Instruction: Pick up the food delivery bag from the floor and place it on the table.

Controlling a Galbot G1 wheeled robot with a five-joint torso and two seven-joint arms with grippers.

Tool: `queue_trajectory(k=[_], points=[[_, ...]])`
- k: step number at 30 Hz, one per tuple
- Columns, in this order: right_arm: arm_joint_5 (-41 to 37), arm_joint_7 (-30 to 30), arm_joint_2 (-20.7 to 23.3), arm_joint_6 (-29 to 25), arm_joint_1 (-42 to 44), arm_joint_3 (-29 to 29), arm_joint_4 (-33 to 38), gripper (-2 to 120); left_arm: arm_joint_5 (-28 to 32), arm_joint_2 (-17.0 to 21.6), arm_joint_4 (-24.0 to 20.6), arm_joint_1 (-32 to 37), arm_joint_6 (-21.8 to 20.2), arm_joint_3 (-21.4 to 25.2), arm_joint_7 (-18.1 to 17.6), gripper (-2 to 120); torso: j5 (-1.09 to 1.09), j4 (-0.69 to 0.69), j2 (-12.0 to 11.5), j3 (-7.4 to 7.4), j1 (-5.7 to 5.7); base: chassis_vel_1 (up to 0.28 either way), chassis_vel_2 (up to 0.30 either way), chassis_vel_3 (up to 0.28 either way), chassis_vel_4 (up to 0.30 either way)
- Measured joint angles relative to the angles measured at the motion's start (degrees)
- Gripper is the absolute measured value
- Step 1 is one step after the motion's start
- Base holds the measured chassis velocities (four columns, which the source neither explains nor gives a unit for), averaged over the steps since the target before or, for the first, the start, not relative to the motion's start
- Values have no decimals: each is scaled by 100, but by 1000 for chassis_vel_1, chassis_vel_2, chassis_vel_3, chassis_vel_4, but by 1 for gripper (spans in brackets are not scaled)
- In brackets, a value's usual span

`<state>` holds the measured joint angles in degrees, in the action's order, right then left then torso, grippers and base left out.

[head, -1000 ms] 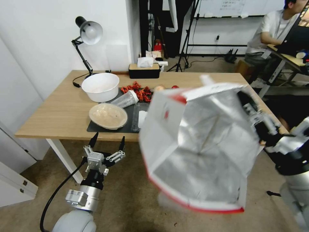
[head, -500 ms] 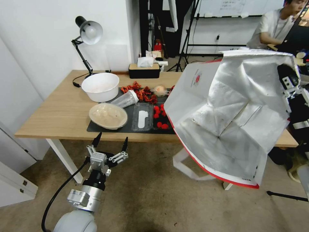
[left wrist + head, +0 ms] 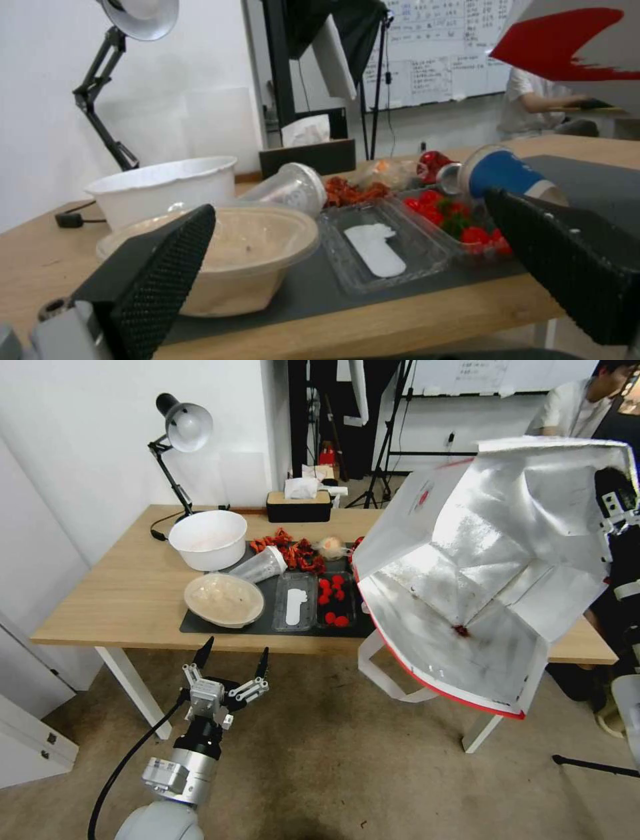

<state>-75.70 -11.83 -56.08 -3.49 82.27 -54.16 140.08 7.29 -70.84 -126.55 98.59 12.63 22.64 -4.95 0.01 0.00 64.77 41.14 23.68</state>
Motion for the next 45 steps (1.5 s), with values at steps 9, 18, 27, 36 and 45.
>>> queue_trajectory(k=[9,18,27,36,45], points=[[5,-267,-90,-113,-299,103,-380,0,-80,-67,73,31,27,-34,4,100,-1,0,-1,-1,0,0,0,0,0],[337,-217,-323,-202,-470,369,-902,0,-103,-62,108,28,32,-58,18,100,-1,0,-2,-2,-1,0,0,0,0],[620,-239,-450,-279,-646,506,-1390,0,-87,-15,142,7,38,-50,25,100,-2,0,-3,-2,-1,0,0,0,0],[823,-240,-485,-301,-730,574,-1783,0,-73,5,232,-49,35,-115,42,100,-1,0,-3,-2,-2,0,0,0,0],[908,-272,-526,-303,-938,743,-2145,0,-69,38,291,-76,34,-158,79,100,-2,0,-3,-2,-2,0,0,0,0]])
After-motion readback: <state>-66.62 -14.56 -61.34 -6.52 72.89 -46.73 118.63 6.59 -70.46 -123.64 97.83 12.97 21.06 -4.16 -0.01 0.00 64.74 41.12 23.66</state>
